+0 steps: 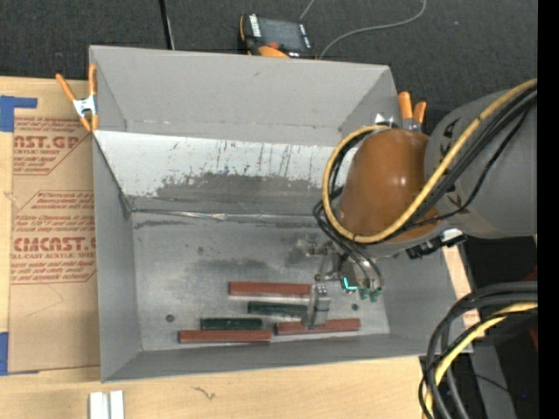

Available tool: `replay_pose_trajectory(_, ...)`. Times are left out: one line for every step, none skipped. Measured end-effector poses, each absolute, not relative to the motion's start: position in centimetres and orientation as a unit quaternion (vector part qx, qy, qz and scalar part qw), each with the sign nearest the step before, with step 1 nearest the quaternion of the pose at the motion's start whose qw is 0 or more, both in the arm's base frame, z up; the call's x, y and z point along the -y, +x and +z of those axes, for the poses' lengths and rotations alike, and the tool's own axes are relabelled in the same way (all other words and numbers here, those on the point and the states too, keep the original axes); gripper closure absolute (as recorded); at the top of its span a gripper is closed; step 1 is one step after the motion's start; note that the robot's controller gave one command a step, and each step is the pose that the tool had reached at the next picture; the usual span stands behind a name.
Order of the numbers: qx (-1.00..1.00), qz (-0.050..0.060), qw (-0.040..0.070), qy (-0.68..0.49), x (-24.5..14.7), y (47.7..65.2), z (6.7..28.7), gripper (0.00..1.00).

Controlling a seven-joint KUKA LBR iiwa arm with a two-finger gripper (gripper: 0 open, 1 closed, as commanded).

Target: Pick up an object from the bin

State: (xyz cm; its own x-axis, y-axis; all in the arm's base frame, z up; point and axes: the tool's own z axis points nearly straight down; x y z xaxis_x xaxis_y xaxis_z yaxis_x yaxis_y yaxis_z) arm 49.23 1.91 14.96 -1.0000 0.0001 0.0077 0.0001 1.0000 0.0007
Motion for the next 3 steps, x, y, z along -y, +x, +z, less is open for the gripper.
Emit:
replay_pose_trajectory(1.000,0.000,0.002,0.022,0.6,52.9,6.6,0.00)
replay_pose_trajectory(1.000,-0.001,-0.003,0.023,0.5,53.1,7.3,1.00)
replay_pose_trajectory(0.898,0.003,-0.007,0.441,-5.8,53.2,7.6,1.00)
